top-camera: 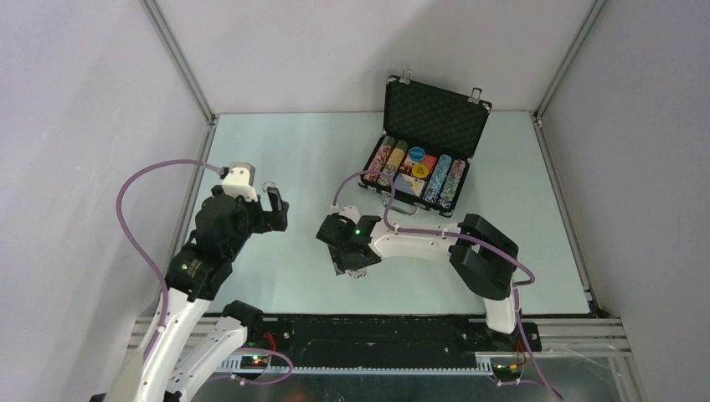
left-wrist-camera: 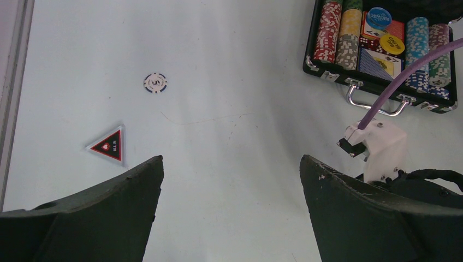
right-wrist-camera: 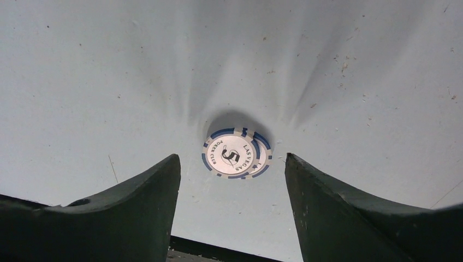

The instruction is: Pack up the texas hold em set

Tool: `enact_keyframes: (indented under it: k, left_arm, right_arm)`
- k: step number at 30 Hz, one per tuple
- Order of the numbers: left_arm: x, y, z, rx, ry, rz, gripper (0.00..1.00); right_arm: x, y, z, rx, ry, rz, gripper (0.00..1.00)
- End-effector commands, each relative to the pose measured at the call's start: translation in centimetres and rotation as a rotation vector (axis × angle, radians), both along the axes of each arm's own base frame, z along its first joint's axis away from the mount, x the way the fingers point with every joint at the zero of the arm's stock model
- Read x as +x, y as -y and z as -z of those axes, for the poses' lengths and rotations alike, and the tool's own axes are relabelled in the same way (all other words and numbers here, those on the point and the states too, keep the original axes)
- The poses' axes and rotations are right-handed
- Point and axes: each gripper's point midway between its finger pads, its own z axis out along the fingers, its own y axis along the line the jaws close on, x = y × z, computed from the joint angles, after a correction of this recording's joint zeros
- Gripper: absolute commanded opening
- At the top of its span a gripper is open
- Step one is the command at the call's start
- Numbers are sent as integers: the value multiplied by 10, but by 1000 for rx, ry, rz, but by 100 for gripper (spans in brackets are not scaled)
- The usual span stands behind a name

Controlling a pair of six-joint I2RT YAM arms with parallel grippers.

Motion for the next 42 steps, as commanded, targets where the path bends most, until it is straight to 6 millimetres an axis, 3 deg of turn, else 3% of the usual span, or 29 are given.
enact_keyframes:
  k: [1, 17, 27, 39, 42]
  left_arm:
    - [4, -2, -2, -6, 19, -16, 100]
    - [4, -1, -2, -6, 18, -14, 100]
    - [5, -1, -1, -7, 16, -13, 100]
    - [5, -1, -1, -6, 15, -12, 100]
    - [5, -1, -1, -6, 15, -14, 100]
  right_arm:
    - [-1, 0, 4, -4, 0, 7, 74]
    - [-6, 9, 31, -71, -56, 11, 71]
    - [-11, 19, 30, -95, -53, 15, 53]
    - [-10, 21, 30, -106, -44, 18, 43]
    - [-8, 20, 28, -99, -36, 16, 51]
